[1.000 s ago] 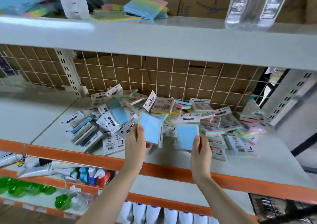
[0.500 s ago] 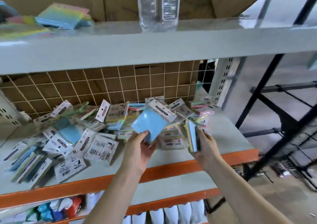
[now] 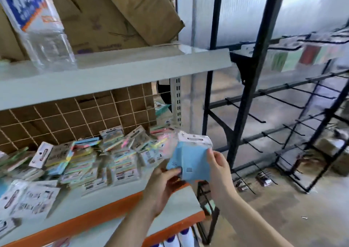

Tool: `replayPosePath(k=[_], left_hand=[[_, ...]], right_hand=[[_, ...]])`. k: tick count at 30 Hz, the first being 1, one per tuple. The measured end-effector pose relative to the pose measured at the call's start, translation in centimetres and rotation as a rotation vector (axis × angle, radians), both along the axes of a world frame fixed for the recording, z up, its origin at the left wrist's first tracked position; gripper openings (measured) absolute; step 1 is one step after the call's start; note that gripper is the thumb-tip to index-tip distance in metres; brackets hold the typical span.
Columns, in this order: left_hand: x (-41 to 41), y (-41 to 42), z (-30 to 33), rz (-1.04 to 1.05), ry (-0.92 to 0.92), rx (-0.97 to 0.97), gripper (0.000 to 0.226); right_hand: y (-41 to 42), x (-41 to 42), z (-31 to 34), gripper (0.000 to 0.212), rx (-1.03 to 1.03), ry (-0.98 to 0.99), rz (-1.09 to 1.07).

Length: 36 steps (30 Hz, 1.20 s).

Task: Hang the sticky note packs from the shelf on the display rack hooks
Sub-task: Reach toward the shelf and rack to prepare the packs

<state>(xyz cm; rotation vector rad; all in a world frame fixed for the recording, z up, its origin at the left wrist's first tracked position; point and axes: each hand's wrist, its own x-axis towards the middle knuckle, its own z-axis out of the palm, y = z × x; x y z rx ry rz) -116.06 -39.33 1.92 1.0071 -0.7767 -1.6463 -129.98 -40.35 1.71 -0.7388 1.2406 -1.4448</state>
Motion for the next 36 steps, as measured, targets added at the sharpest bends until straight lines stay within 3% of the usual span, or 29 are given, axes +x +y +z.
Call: replayPosePath(k=[4, 7, 11, 16, 23, 29, 36], left_hand=[[-5.4, 0.1, -0.1, -0.169, -0.153, -0.023, 0.042], [-10.0, -0.5, 0.6, -0.214, -0.36, -0.061, 0.053], [-16.5, -1.5, 2.5, -0.262, -0.471, -0.15, 0.064], [-24.2, -2.3, 4.5, -0.27, -0.549, -0.254, 0.055], [-31.9, -4.3, 6.1, -0.176, -0.357, -0.31, 0.015], [-36.1, -8.4, 7.2, -0.097, -0.343, -0.372, 0.011], [-40.0, -14.2, 9.5, -0.134, -0.247, -0.335, 0.019]], right_hand=[[1.1, -5.8, 0.1, 0.023, -0.012, 0.059, -0.027], [1.7, -10.4, 0.0, 0.02, -0.04, 0.1, -0.052], [2.6, -16.7, 1.0, 0.017, -0.083, 0.144, -0.118], [3.0, -23.2, 2.6, 0.017, -0.173, 0.182, -0.221], [1.4, -29.1, 4.2, 0.012, -0.253, 0.17, -0.246], [-1.8, -33.8, 6.4, 0.017, -0.292, 0.069, -0.14], [-8.1, -38.8, 8.1, 0.025, -0.356, 0.149, -0.053]])
